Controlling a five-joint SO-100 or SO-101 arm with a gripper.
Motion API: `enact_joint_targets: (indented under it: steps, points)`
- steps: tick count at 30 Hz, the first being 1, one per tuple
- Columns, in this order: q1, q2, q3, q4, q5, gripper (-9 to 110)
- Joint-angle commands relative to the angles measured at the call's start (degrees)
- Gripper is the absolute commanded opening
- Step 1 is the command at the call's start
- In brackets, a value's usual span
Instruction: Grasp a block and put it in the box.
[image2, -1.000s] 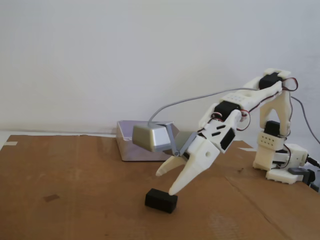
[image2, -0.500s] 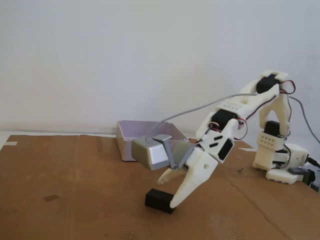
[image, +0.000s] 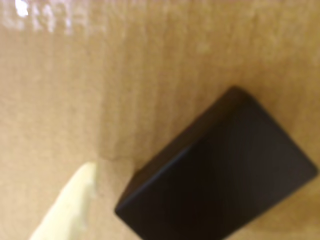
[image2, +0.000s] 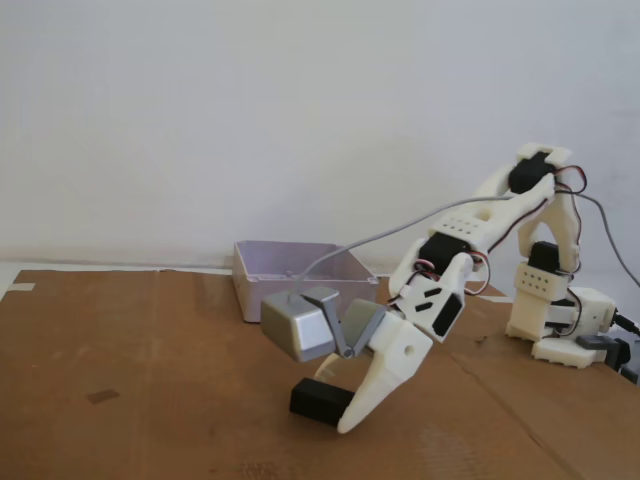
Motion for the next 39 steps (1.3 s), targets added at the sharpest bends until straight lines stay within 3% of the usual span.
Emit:
enact_joint_targets:
  steps: [1,24,31,39]
  points:
    - [0.7,1.7,-7.4,-3.0,-0.2,57]
    - [3.0,-0.3,-7.9,-2.9,-0.3,57]
    - [2.8,-0.3,-7.7,-2.5,-0.3,44]
    - [2.9,-0.3,-5.8,-2.5,-0.3,42]
